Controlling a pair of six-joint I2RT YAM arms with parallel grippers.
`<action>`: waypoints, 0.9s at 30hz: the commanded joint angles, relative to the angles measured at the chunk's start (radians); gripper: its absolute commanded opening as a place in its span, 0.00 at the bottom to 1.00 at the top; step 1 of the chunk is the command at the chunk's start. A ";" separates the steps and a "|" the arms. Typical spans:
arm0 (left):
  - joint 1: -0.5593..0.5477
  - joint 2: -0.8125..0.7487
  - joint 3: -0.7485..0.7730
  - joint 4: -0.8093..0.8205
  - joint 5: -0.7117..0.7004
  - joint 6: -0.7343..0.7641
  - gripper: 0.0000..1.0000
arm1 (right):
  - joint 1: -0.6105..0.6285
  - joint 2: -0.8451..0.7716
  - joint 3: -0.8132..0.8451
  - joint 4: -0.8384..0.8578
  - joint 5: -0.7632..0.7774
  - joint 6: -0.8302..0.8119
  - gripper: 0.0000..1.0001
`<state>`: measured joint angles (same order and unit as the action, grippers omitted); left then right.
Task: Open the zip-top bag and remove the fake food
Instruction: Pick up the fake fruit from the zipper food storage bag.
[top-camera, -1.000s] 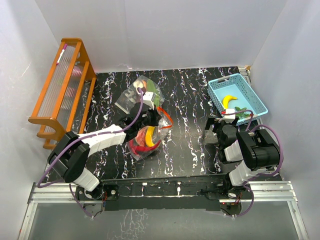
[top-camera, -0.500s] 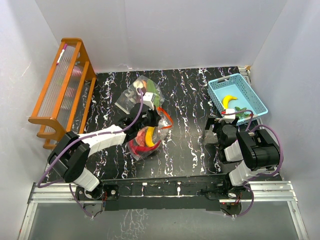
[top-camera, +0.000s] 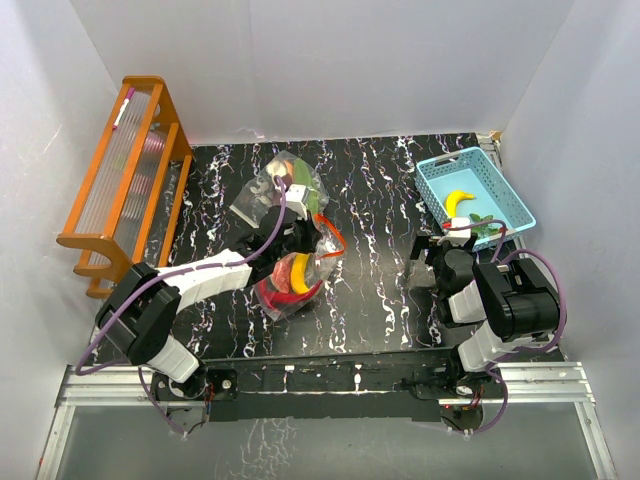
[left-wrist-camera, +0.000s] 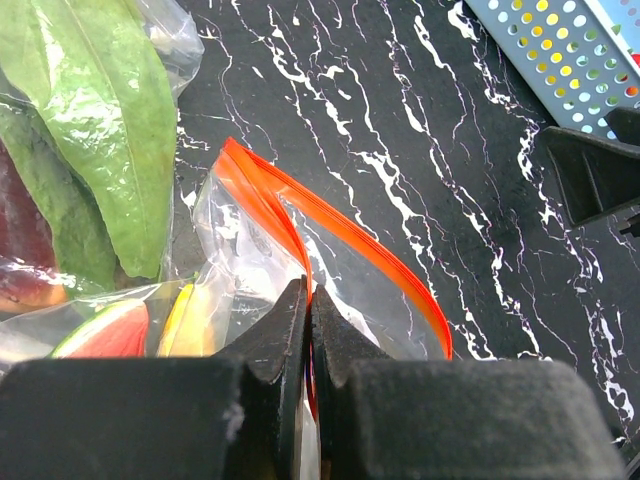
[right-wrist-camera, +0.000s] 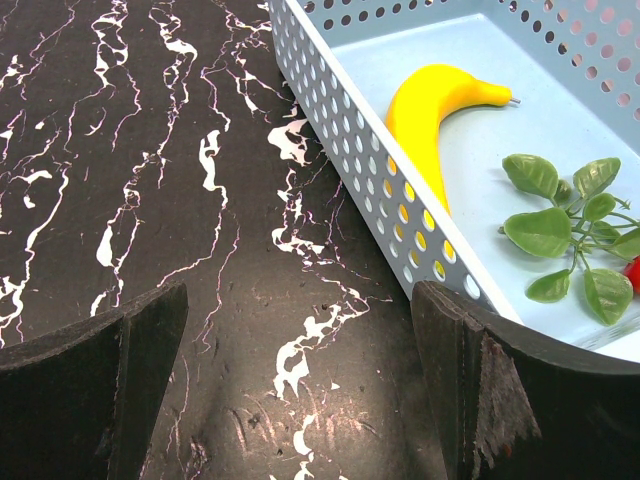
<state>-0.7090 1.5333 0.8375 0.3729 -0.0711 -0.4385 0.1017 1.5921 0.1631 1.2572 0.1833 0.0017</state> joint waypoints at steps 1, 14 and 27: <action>0.008 0.012 -0.004 0.018 0.002 0.010 0.00 | -0.005 -0.005 0.024 0.047 -0.004 0.001 0.98; 0.012 0.040 -0.006 0.037 0.024 0.005 0.00 | -0.005 -0.005 0.024 0.047 -0.004 0.001 0.98; 0.011 0.034 -0.006 0.032 0.048 0.013 0.00 | -0.005 -0.006 0.024 0.045 -0.004 0.001 0.98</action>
<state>-0.7025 1.5833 0.8368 0.4110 -0.0357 -0.4385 0.1017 1.5921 0.1631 1.2572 0.1833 0.0017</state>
